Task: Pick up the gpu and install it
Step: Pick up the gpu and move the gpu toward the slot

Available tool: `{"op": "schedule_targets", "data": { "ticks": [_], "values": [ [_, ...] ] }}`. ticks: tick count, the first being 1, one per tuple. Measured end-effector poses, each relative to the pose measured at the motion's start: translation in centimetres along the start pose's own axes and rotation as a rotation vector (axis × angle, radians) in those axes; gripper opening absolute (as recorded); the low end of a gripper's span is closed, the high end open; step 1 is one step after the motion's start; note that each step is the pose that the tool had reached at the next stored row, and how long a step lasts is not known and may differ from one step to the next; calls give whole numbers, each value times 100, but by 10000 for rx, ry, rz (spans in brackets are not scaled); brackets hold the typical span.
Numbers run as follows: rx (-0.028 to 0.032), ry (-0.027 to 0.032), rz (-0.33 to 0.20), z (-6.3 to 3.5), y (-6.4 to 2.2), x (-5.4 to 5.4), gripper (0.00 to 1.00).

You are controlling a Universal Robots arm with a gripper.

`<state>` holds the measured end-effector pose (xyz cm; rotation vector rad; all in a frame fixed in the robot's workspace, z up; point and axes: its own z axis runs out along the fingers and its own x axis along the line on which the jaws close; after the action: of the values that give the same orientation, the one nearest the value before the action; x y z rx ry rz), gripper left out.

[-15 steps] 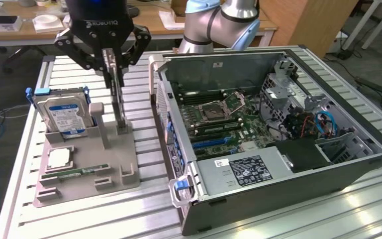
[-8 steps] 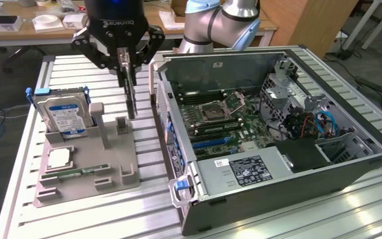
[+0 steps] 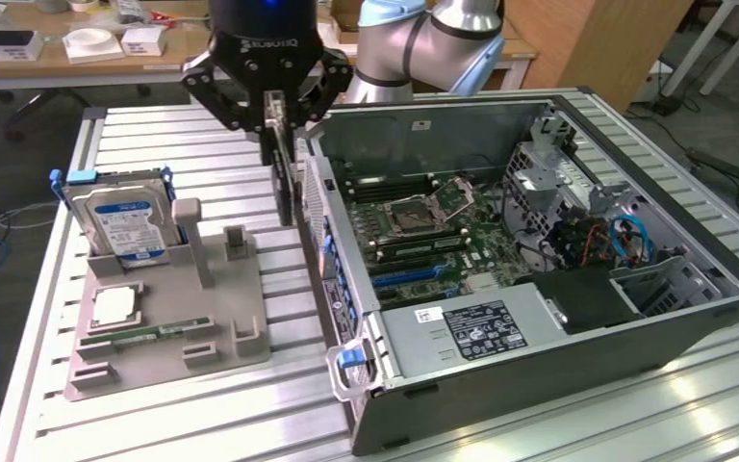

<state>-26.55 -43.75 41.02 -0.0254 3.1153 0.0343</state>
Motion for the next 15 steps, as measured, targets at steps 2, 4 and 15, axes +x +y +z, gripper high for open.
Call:
{"op": "schedule_targets", "data": {
  "ticks": [2,4,15],
  "values": [
    [0,0,-1,2,-1,-65,26],
    [-1,-1,-1,4,-2,-128,26],
    [-1,-1,0,13,-8,-456,26]
  ]
}}
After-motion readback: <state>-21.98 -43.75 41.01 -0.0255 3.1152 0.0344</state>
